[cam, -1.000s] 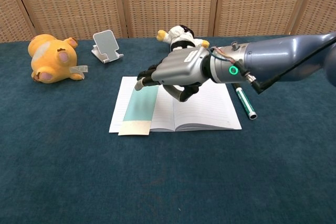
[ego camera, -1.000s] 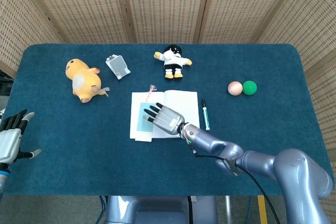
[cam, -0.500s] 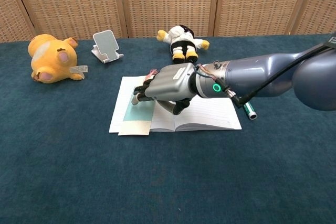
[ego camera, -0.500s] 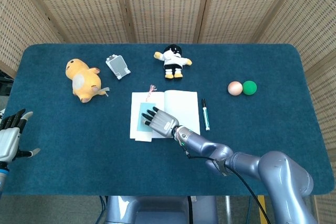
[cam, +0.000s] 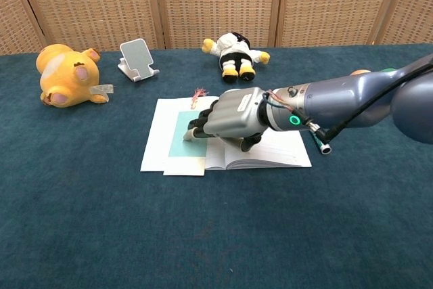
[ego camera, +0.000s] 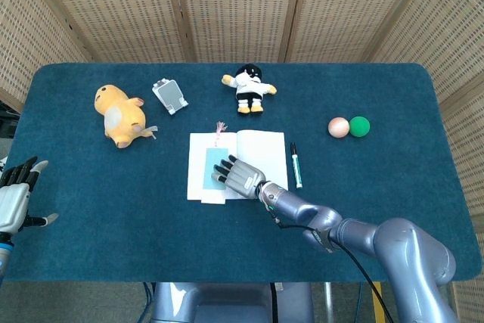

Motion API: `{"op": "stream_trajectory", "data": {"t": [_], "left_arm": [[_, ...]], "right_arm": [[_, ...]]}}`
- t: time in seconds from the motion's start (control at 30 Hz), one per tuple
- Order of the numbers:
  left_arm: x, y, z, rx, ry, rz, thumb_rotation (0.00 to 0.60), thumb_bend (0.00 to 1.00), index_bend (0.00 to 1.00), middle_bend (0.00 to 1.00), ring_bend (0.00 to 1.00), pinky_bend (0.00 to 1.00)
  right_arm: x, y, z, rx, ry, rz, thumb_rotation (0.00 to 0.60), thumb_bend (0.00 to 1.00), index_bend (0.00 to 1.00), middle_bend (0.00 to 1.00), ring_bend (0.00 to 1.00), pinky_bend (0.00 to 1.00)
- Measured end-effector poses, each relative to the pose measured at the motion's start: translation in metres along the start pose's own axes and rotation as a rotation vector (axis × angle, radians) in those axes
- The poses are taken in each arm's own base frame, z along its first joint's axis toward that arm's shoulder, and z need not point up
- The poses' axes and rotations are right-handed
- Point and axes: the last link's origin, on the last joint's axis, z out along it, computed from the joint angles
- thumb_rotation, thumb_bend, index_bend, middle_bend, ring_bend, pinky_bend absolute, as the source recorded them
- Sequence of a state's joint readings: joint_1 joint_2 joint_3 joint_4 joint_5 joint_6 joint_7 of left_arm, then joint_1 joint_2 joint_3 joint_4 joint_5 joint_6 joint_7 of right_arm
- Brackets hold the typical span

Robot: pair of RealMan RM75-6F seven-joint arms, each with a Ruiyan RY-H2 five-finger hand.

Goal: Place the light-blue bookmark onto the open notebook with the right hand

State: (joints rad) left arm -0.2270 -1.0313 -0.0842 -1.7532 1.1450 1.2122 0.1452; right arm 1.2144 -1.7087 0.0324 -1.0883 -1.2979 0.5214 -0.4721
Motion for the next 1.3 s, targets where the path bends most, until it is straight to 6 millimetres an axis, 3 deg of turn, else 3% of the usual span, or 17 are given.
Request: {"op": "stream_trajectory", "data": {"t": [0.47, 0.73, 1.03, 1.3], "left_arm": [[-0.001, 0.002, -0.001, -0.006, -0.002, 0.006, 0.6, 0.0, 0.0, 0.0, 0.0, 0.0], [-0.002, 0.004, -0.001, -0.008, -0.005, 0.01, 0.6, 0.0, 0.0, 0.0, 0.0, 0.0], [-0.003, 0.004, -0.001, -0.006, -0.008, 0.01, 0.6, 0.0, 0.0, 0.0, 0.0, 0.0], [-0.003, 0.005, 0.0, -0.008, -0.012, 0.009, 0.6, 0.0, 0.0, 0.0, 0.0, 0.0]], "right_arm": [[-0.015, 0.024, -0.025, -0.035, -0.037, -0.073, 0.6, 1.0, 0.0, 0.0, 0.0, 0.12], [-0.019, 0.027, -0.03, -0.034, -0.039, -0.094, 0.6, 1.0, 0.0, 0.0, 0.0, 0.12], [-0.011, 0.028, -0.031, -0.044, 0.003, -0.065, 0.6, 1.0, 0.0, 0.0, 0.0, 0.12], [0.008, 0.035, -0.037, -0.07, 0.089, -0.017, 0.6, 1.0, 0.0, 0.0, 0.0, 0.12]]}}
